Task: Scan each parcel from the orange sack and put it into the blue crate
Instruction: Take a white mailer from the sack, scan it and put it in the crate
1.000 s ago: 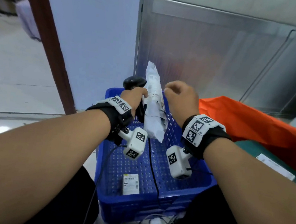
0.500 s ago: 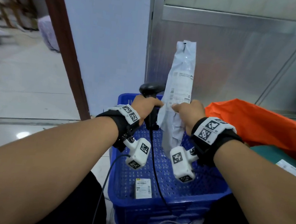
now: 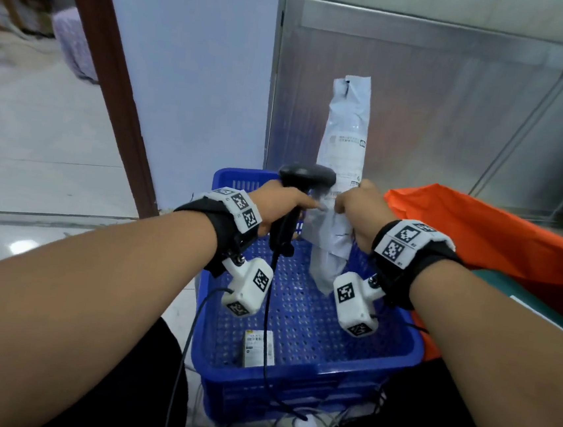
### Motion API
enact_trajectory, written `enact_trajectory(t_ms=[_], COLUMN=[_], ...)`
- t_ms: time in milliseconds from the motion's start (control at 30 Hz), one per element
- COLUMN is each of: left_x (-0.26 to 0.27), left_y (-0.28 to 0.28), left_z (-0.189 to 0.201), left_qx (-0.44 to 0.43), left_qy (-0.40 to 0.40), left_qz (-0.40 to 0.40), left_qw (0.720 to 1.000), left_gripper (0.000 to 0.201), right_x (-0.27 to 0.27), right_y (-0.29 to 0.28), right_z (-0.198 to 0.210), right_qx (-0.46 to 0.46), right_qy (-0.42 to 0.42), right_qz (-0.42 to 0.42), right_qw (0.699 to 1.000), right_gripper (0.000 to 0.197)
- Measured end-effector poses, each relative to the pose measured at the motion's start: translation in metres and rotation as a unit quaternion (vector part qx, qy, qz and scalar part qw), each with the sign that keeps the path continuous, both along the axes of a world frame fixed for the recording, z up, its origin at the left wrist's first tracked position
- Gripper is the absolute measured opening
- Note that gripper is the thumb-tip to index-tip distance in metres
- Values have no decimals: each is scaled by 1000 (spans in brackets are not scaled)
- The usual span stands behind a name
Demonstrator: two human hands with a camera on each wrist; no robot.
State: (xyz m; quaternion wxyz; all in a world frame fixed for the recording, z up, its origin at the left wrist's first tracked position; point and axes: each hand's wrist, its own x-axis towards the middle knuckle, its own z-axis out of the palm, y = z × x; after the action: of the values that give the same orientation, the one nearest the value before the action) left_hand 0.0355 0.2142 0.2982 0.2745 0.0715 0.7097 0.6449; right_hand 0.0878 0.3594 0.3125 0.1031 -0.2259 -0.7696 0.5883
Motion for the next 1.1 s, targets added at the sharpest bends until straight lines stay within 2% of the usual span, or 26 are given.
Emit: enact_trajectory(t_ms=[100,233,300,433,500,667,833,933,1100], left_x=[-4,-16,-21,-22,-19,-11,-4,-1,5], left_y=[0,-7,-12,-17,-18,-17,-16,-17,-17], left_z=[-6,-8,-7,-4,-2,3,11,13,14], left_qx=[-3,8,9,15,21,64,111,104,70], left_qy=[47,83,92,96,93,44,-34,-83,-103], left_qz=[37,100,113,108,103,76,27,-17,-69], left_qw=[998,991,989,989,990,994,993,991,990], left_gripper=[26,15,17,15,12,8,9,8,7], right_x=[4,9,9,1,-1,-8,-6,-2,0], right_y=[-7,-7,-4,2,6,16,25,26,27], right_z=[0,-2,-6,-8,-9,-12,-10,-3,0], right_qx=[-77,-119,-123,-68,-50,12,147,212,256], right_qy=[-9,-30,-38,-36,-29,-8,-48,-83,-111], right_qz=[45,100,125,91,62,-11,-67,-77,-65], right_qw=[996,987,984,993,996,1000,986,971,958], right_gripper=[55,58,53,24,17,19,30,30,24])
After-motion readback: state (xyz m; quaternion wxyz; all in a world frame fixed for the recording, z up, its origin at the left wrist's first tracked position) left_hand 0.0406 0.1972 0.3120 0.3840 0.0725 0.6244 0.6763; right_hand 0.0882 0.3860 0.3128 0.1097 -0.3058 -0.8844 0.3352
